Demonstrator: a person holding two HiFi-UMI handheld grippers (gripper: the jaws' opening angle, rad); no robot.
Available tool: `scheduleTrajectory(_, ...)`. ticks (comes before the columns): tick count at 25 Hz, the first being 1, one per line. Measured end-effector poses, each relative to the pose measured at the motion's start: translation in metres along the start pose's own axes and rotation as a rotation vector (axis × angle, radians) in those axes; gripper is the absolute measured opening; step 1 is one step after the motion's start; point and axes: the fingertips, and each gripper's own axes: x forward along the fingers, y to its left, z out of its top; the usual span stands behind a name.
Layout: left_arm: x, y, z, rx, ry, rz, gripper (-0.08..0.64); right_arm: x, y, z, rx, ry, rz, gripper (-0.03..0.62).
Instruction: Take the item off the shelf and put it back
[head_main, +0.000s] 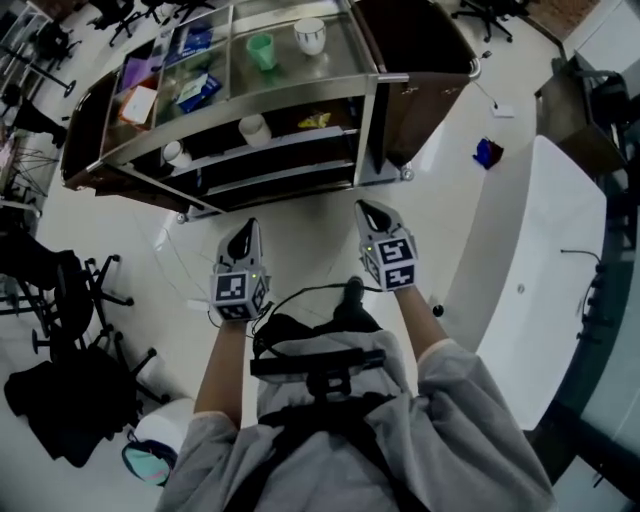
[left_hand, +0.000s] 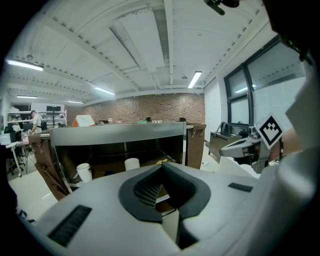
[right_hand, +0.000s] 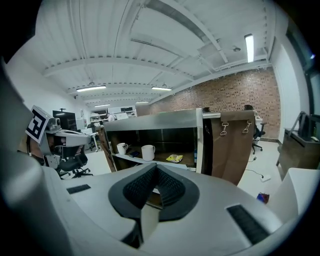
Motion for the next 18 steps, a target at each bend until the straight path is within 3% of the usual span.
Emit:
scheduleTrajectory(6,0.045,-0.015,0.01,0.043,0.019,-0.05,0.006,0.024,-0.018,0.009,-0.001,-0.007,0.027,0.009)
scheduleTrajectory(16,0.162,-0.024,-0.004,0.207,0.109,-0.166,0.007,0.078,-0.024,-0.019,0.033,0.032,0.002,0.009)
scheduleTrajectory(18,0.189,-0.025,-0.013,0.244,0.134,-0.207,0.066,0.091,-0.024,-0.024,0.042,0.036,-0.007,0.009)
